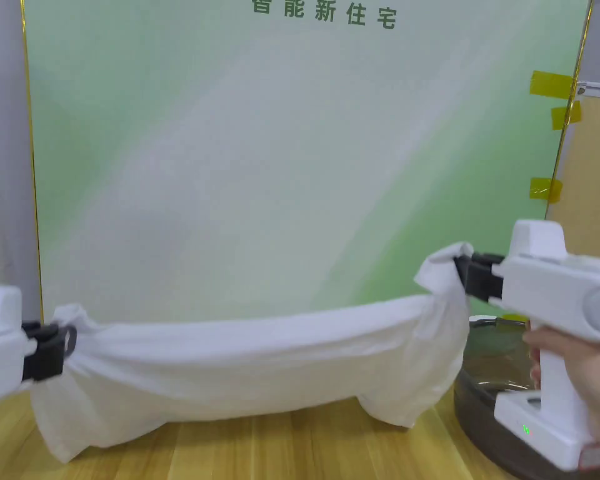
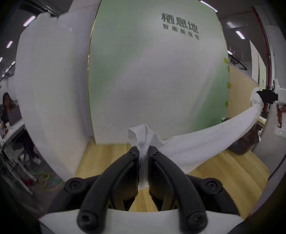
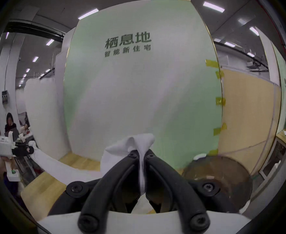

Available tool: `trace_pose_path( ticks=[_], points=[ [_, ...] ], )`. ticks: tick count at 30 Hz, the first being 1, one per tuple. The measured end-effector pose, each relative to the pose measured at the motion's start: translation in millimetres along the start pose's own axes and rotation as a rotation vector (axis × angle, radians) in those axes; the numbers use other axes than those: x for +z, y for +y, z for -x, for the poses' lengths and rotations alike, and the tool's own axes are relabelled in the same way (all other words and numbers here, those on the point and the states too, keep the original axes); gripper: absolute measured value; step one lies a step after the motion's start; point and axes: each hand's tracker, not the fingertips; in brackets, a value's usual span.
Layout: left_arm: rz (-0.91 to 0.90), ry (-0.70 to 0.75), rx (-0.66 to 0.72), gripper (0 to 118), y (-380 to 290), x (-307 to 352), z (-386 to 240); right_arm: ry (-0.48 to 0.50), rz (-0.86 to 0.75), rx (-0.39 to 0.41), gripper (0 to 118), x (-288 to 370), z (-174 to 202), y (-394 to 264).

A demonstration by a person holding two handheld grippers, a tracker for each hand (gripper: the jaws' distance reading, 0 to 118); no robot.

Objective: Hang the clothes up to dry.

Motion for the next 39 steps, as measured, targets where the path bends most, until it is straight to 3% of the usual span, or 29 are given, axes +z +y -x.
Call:
trace_pose_path(
  ticks=[5, 9, 11, 15, 16, 17, 18, 19, 20, 21, 23, 25, 27, 28, 31, 34, 36, 37, 39],
  points=[
    [0.055, -0.028, 0.039, 10, -96, 36, -4, 0.037, 0.087, 0.007, 3, 38, 5, -106],
    [0.130, -0.027, 0.095, 10, -160, 60, -11, 0.050, 0.231, -0.053, 3, 64, 7, -182],
    [0.157, -0.032, 0.112, 11, -183, 70, -17, 0.053, 0.295, -0.023, 3, 76, 10, -215],
    [0.186, -0.029, 0.064, 13, -218, 90, -31, 0.044, 0.370, -0.055, 4, 73, 9, -207],
    [0.198, -0.033, 0.062, 18, -222, 94, -32, 0.049, 0.364, -0.084, 4, 90, 11, -238],
    [0.206, -0.037, 0.068, 36, -226, 99, -34, 0.053, 0.374, -0.088, 9, 94, 10, -243],
    [0.208, -0.033, 0.070, 65, -229, 101, -35, 0.052, 0.391, -0.099, 26, 92, 9, -240],
    [0.215, -0.024, 0.070, 98, -231, 104, -35, 0.040, 0.415, -0.107, 56, 89, 7, -234],
    [0.234, -0.015, 0.062, 113, -232, 105, -35, 0.044, 0.458, -0.131, 89, 110, -3, -293],
    [0.229, -0.011, 0.047, 110, -232, 107, -35, 0.054, 0.471, -0.128, 101, 113, -8, -303],
    [0.168, -0.013, 0.018, 111, -224, 112, -31, 0.062, 0.456, -0.128, 101, 116, -21, -302],
    [0.119, -0.028, 0.042, 113, -203, 113, -28, 0.084, 0.441, -0.130, 101, 124, -6, -276],
    [0.044, -0.064, 0.084, 113, -175, 107, -30, 0.079, 0.350, -0.078, 101, 116, -14, -248],
    [0.006, -0.068, 0.082, 113, -159, 100, -31, 0.062, 0.258, -0.003, 101, 120, 9, -220],
    [-0.097, -0.049, 0.093, 114, -114, 72, -43, 0.101, 0.091, -0.035, 107, 105, 19, -168],
    [-0.153, 0.025, 0.126, 113, -79, 37, -67, 0.080, -0.022, -0.045, 117, 75, 33, -127],
    [-0.197, 0.072, 0.139, 112, -68, 12, -76, 0.077, 0.013, -0.035, 117, 53, 43, -109],
    [-0.195, 0.060, 0.151, 108, -61, 5, -83, 0.072, 0.014, -0.042, 117, 45, 47, -105],
    [-0.228, 0.045, 0.151, 71, -50, -4, -98, 0.065, -0.040, -0.044, 113, 36, 56, -100]
  ],
)
